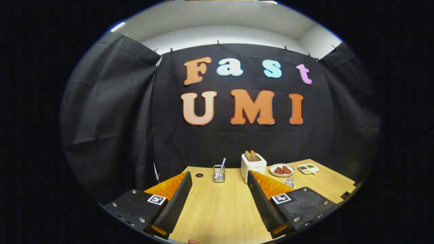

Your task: Take the bottle from table, then pour the juice into the cup, finally place the bottle on the coaster

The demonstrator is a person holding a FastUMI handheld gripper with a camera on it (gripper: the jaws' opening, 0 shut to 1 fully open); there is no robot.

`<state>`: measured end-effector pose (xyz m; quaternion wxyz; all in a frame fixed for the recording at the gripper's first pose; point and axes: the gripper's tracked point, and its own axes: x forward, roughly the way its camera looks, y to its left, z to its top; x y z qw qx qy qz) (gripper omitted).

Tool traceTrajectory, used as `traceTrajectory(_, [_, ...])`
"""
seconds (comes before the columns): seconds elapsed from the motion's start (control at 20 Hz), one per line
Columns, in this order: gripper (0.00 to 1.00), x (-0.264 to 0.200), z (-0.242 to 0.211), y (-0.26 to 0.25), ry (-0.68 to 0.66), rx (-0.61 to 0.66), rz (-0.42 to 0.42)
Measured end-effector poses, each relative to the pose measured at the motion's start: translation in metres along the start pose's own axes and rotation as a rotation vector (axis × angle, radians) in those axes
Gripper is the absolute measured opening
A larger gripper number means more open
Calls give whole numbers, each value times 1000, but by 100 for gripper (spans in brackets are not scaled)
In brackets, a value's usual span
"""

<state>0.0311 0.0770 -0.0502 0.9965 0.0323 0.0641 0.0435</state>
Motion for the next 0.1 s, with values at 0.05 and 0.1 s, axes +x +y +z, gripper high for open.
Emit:
traceTrajectory(0.05, [97, 0, -2, 0, 3, 0, -1])
traceTrajectory(0.1, [97, 1, -3, 0, 4, -5, -2])
